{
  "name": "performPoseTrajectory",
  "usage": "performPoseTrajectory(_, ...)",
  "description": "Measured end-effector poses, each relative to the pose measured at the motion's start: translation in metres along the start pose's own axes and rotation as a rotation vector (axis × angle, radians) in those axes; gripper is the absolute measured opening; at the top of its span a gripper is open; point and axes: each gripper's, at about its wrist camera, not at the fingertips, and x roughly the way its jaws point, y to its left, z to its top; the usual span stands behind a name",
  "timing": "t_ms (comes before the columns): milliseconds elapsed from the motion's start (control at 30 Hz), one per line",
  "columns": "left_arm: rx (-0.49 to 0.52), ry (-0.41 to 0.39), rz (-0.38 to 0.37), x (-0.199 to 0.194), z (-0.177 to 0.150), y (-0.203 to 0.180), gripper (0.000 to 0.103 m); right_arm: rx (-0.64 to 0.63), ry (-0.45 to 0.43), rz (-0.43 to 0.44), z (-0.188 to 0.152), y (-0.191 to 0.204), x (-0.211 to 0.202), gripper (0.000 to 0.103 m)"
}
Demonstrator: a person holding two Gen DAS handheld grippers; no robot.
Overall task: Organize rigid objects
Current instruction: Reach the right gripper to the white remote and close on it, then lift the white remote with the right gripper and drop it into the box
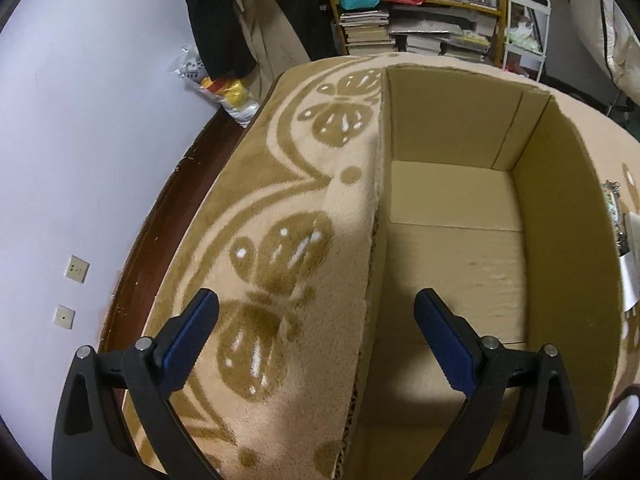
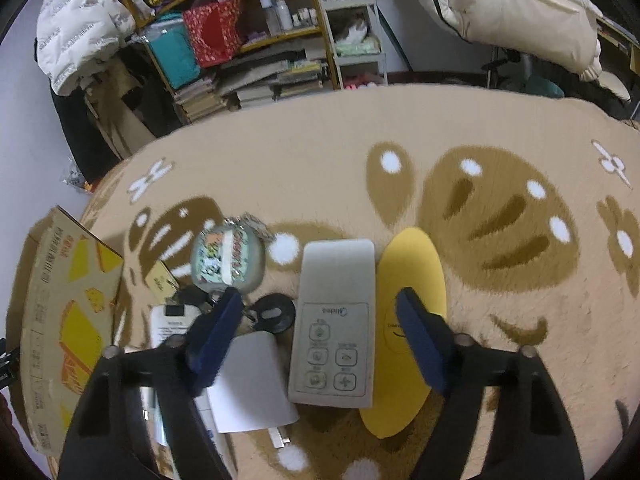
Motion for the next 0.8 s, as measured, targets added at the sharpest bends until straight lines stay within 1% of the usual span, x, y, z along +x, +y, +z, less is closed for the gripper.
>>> performPoseTrajectory(33, -0.001, 0.007, -0.005, 0.001, 0.0, 0.0, 0.088, -0.001, 0.013, 0.004, -0.001, -0.001, 0.004, 0.073)
performPoseTrajectory(100, -0.006, 0.046, -0.051, 0.006, -0.001, -0.001, 0.074, -0.005, 0.032, 0.005, -0.004, -0.001, 0.01, 0.068)
performPoseTrajectory(133, -0.01, 0.059, -0.065, 0.009, -0.002, -0.002, 0.07, -0.009, 0.038, -0.001, -0.005, -0.001, 0.012, 0.063)
performPoseTrajectory(167, -0.014, 0.074, -0.077, 0.011, -0.002, -0.003, 0.061, -0.017, 0.044, -0.01, -0.006, -0.001, 0.015, 0.056)
performPoseTrajectory(200, -0.015, 0.088, -0.085, 0.013, -0.002, -0.004, 0.053, -0.019, 0.049, -0.012, -0.007, -0.001, 0.017, 0.054)
performPoseTrajectory(233, -0.014, 0.096, -0.092, 0.014, -0.003, -0.005, 0.05, -0.015, 0.058, -0.008, -0.008, -0.002, 0.019, 0.052)
performPoseTrajectory(300, -0.018, 0.109, -0.096, 0.017, -0.003, -0.008, 0.037, -0.01, 0.059, 0.001, -0.008, -0.005, 0.02, 0.051)
performPoseTrajectory(367, -0.012, 0.136, -0.097, 0.021, -0.005, -0.012, 0.027, -0.009, 0.062, 0.0, -0.008, -0.004, 0.02, 0.052)
performPoseTrajectory(467, -0.01, 0.155, -0.095, 0.026, -0.007, -0.013, 0.022, -0.024, 0.067, -0.011, -0.011, -0.003, 0.019, 0.052)
performPoseTrajectory(633, 0.019, 0.149, -0.078, 0.023, -0.008, -0.02, 0.017, -0.071, 0.06, -0.057, -0.013, 0.003, 0.019, 0.051)
performPoseTrajectory(800, 0.035, 0.148, -0.073, 0.021, -0.008, -0.022, 0.015, -0.069, 0.05, -0.074, -0.013, 0.004, 0.014, 0.051)
